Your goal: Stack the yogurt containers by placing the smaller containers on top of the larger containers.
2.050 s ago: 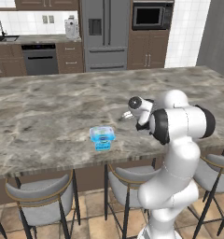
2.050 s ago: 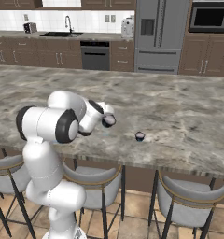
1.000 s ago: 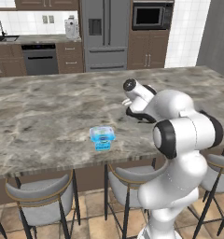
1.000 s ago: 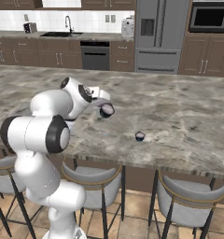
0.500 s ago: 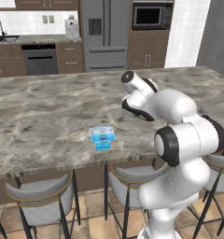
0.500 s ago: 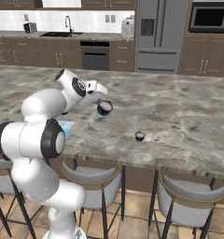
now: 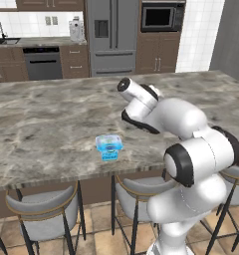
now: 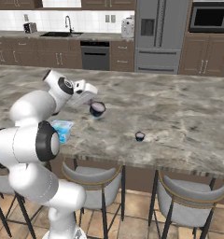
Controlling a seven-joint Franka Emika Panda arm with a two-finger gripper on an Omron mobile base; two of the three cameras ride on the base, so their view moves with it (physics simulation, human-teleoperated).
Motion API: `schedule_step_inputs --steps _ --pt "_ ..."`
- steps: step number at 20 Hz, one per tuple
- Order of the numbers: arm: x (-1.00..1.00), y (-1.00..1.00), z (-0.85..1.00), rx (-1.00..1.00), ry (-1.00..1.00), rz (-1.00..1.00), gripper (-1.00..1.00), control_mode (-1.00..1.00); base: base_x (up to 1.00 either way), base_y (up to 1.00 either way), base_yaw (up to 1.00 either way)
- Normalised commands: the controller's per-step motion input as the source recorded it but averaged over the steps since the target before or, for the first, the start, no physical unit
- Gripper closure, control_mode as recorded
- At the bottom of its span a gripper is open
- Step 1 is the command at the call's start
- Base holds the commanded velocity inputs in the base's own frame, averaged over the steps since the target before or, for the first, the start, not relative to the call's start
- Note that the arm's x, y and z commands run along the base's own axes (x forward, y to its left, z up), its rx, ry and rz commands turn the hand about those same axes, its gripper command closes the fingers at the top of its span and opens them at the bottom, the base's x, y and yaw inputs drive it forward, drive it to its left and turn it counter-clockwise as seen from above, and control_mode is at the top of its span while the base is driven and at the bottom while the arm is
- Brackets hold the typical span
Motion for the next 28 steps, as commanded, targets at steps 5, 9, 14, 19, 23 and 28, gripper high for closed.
schedule_step_inputs --steps 5,9,14,19,23,28 --pt "-0.30 0.32 0.03 -0.09 0.00 -0.04 1.00 -1.00 0.00 0.00 0.00" --pt "-0.30 0.31 0.00 -0.09 0.00 -0.04 1.00 -1.00 0.00 0.00 0.00" --pt "-0.26 0.29 0.01 -0.03 -0.01 -0.04 1.00 -1.00 0.00 0.00 0.00" --pt "-0.24 0.30 0.00 -0.02 0.00 -0.05 1.00 -1.00 0.00 0.00 0.00" --pt "-0.22 0.35 0.00 -0.03 0.00 -0.06 1.00 -1.00 0.00 0.00 0.00" --pt "-0.20 0.37 -0.01 -0.05 0.00 -0.06 1.00 -1.00 0.00 0.00 0.00"
